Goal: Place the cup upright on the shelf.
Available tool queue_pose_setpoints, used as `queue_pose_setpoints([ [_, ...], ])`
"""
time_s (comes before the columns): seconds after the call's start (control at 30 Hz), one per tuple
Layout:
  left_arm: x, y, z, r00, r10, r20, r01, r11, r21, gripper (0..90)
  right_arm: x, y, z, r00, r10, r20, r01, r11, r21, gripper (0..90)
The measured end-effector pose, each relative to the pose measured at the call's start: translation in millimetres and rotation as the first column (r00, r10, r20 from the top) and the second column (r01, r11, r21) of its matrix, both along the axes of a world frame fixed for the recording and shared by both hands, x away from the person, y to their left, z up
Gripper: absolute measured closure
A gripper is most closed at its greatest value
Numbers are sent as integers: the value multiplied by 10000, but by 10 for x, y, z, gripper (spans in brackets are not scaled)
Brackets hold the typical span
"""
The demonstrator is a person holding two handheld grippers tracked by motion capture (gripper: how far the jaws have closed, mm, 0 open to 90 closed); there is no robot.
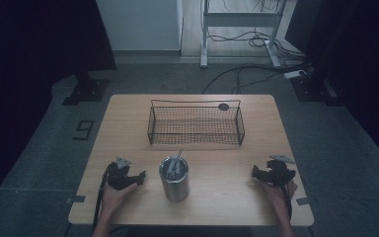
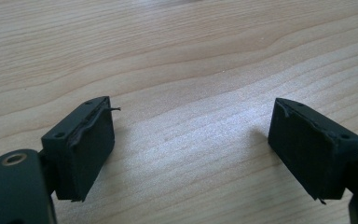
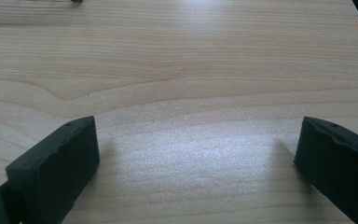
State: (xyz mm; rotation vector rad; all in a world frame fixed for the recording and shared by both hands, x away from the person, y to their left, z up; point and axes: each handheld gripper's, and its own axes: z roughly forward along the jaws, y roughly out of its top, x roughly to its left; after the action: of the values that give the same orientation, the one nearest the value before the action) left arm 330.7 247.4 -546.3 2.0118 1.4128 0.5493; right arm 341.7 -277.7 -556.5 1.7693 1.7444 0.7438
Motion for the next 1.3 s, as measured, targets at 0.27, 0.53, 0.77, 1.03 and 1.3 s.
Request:
queue_pose_setpoints([
  [0.27,-42,25,53,9995,133,277,-134,9999,21,130,0,0,0,10000,0,1,0,10000,0,0],
  [0.53,-126,76,204,9980,74,631,-38,9984,-564,116,0,0,0,10000,-2,2,2,10000,1,0],
  [0.77,-257,55,395,9945,-361,983,494,9894,-1365,104,-1,-1,-1,10000,1,13,-1,10000,-9,0],
  [1.03,-391,-58,596,9836,-1152,1391,1339,9819,-1337,83,-1,-1,-1,10000,-17,31,17,10000,-4,0],
  [1.3,-519,-119,784,9691,-1612,1866,1939,9657,-1726,62,-3,-1,-1,10000,-33,39,33,10000,-2,3],
])
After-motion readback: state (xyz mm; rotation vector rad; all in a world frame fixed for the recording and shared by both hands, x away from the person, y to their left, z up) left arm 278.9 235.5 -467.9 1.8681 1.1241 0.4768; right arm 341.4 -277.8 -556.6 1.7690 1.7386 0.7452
